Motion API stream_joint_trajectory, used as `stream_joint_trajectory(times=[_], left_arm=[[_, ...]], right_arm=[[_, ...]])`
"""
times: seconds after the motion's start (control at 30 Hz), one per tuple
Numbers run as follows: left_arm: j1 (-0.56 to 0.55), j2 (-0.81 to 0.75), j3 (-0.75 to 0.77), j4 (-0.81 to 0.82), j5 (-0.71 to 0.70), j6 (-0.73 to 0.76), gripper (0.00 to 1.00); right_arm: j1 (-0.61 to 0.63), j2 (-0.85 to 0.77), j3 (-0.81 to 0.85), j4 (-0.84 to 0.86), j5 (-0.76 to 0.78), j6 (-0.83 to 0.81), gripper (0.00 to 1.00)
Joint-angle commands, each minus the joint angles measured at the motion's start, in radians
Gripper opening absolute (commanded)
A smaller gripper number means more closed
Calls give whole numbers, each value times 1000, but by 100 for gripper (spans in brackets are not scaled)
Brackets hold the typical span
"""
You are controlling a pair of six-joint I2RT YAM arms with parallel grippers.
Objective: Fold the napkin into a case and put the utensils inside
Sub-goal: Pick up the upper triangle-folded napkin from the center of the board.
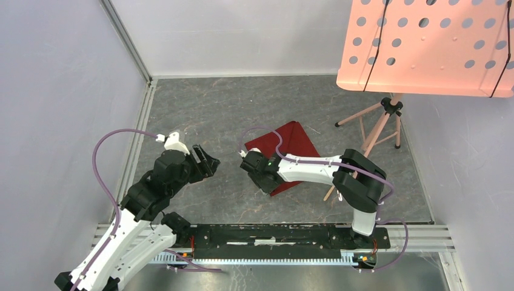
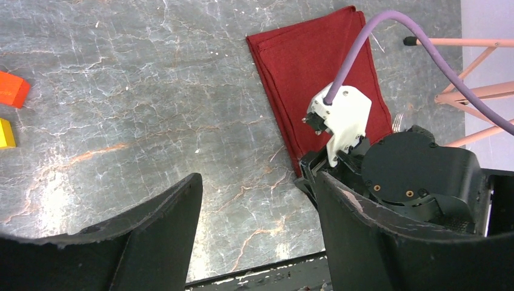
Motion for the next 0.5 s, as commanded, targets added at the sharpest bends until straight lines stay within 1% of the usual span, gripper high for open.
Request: stream_joint_trajectory(times=[0.0, 0.07, 0.13, 0.2, 0.33, 0.4, 0.43, 0.47], left_arm=[[4, -3, 5, -3, -25, 46, 76], [4, -1, 8, -4, -24, 46, 76], [5, 4, 10, -4, -26, 47, 76], [4, 11, 7, -4, -24, 43, 76], [3, 43, -6, 9, -10, 20, 78], [4, 65, -21, 26, 6, 1, 81], [4, 75, -29, 40, 13, -12, 83], [4, 88, -35, 55, 23, -21, 84]], right_arm=[[3, 9, -48, 69, 11, -3, 48], [2, 17, -61, 82, 18, -8, 47], [3, 21, -73, 91, 40, -15, 42], [3, 22, -85, 101, 61, -26, 34], [10, 1, -96, 114, 100, -50, 11], [12, -31, -111, 143, 102, -67, 2], [12, -51, -124, 164, 101, -72, 0], [12, -73, -132, 183, 93, -82, 0]])
